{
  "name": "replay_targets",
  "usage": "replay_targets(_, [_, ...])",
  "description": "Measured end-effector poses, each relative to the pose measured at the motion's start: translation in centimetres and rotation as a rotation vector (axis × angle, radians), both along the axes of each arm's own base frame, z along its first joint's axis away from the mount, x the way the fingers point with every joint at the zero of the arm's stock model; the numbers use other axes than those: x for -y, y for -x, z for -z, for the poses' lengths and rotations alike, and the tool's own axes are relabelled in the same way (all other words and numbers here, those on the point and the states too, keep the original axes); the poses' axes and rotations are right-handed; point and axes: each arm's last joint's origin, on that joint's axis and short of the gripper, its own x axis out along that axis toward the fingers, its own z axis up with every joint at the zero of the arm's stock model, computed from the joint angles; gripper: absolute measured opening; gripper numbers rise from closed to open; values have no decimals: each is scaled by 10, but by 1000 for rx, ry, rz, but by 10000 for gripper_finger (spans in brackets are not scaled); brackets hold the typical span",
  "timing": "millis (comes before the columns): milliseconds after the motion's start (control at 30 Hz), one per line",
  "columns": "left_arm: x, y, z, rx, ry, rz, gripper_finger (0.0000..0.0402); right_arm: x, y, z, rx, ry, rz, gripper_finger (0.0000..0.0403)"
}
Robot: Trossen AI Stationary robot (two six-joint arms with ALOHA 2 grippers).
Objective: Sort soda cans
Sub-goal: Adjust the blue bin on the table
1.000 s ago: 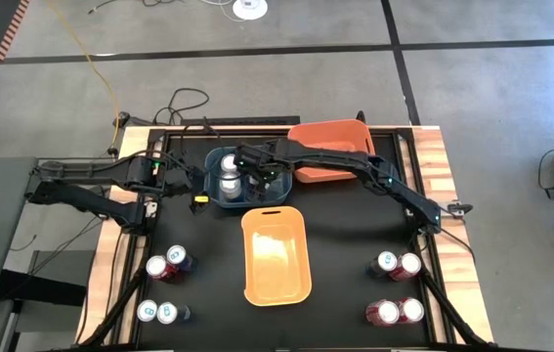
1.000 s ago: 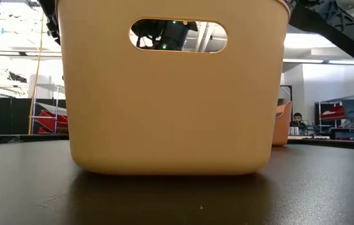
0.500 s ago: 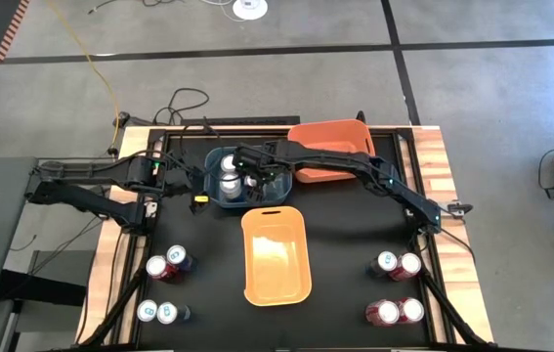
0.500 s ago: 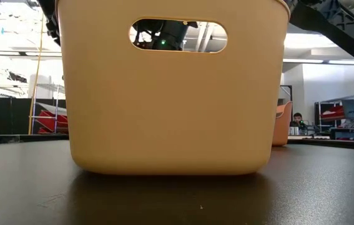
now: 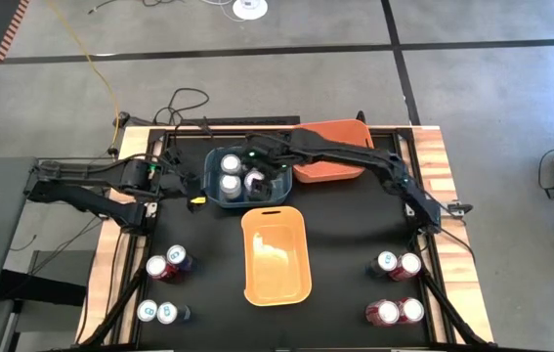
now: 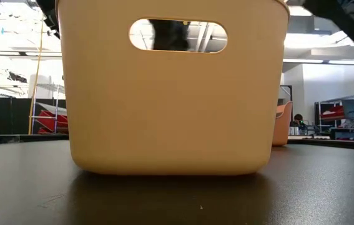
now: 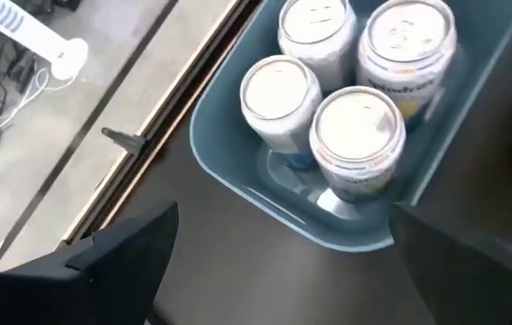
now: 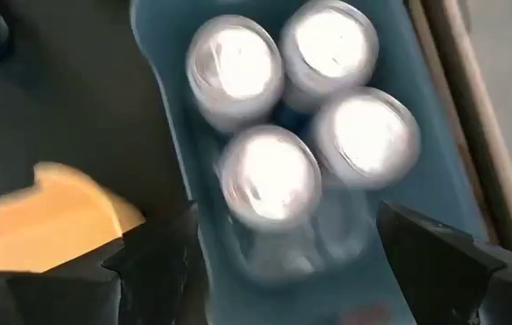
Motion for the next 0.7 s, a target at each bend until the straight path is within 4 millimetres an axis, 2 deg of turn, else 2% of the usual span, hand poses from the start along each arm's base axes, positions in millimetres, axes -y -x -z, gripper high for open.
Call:
replay_targets(133, [5, 14, 6, 13, 17, 6, 398, -3, 33, -30, -74, 108, 73, 347])
replay_targets(333, [8, 39, 18, 93, 42, -6, 392, -10, 71, -65, -66, 117, 148, 305])
replay_targets(567, [12, 49, 40, 148, 78, 23, 346, -21, 88, -80, -48, 103, 173, 238])
replay_targets(700, [14, 47, 48, 152, 99, 43, 326, -27, 95, -84, -64, 186, 226, 199])
